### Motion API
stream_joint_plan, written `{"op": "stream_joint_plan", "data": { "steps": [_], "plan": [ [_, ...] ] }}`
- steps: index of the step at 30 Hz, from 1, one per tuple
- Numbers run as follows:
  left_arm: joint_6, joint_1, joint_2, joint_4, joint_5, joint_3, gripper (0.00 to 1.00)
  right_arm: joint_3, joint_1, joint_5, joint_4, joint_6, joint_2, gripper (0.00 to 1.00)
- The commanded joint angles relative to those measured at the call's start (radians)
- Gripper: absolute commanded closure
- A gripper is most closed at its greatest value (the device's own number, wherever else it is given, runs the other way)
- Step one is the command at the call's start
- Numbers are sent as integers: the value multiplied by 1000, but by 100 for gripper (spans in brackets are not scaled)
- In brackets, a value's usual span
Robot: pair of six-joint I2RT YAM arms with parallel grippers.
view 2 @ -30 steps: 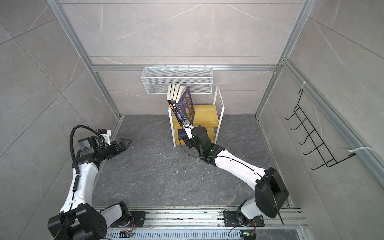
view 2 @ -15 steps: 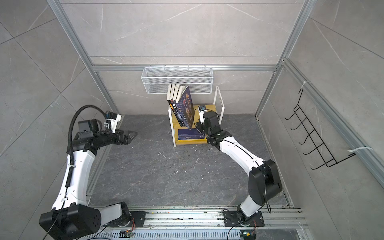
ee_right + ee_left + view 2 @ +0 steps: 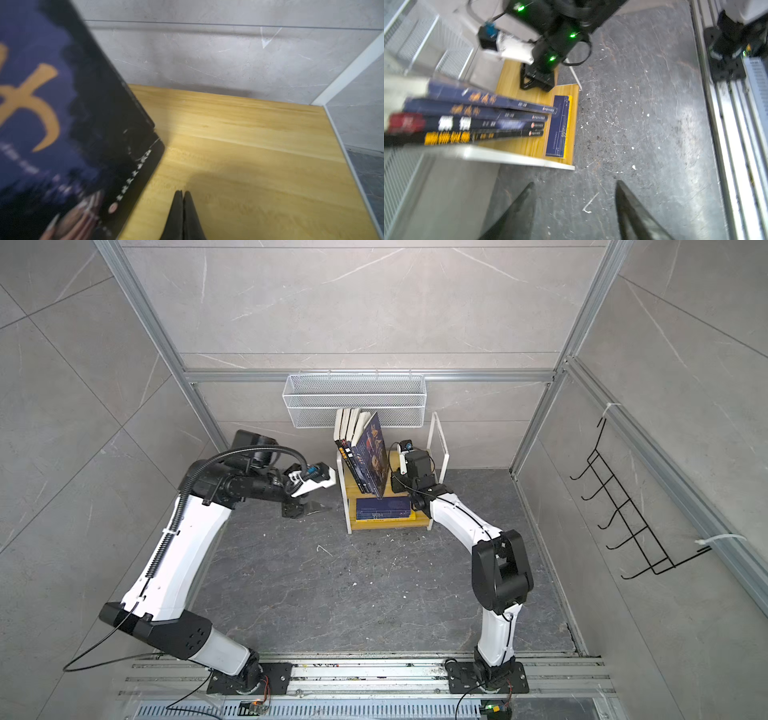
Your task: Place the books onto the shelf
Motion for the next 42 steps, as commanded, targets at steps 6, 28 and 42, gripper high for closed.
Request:
{"op": "stream_joint_plan", "data": {
  "steps": [6, 28, 42],
  "plan": [
    [127, -185, 155, 55, -181, 114, 100, 49, -6, -92, -8, 30, 64, 100],
    [57, -224, 285, 382, -484, 13, 100, 119, -5, -133, -8, 67, 144, 100],
    [23, -220, 323, 426, -536, 14, 100, 191, -3, -135, -27, 71, 196, 100]
  ]
}}
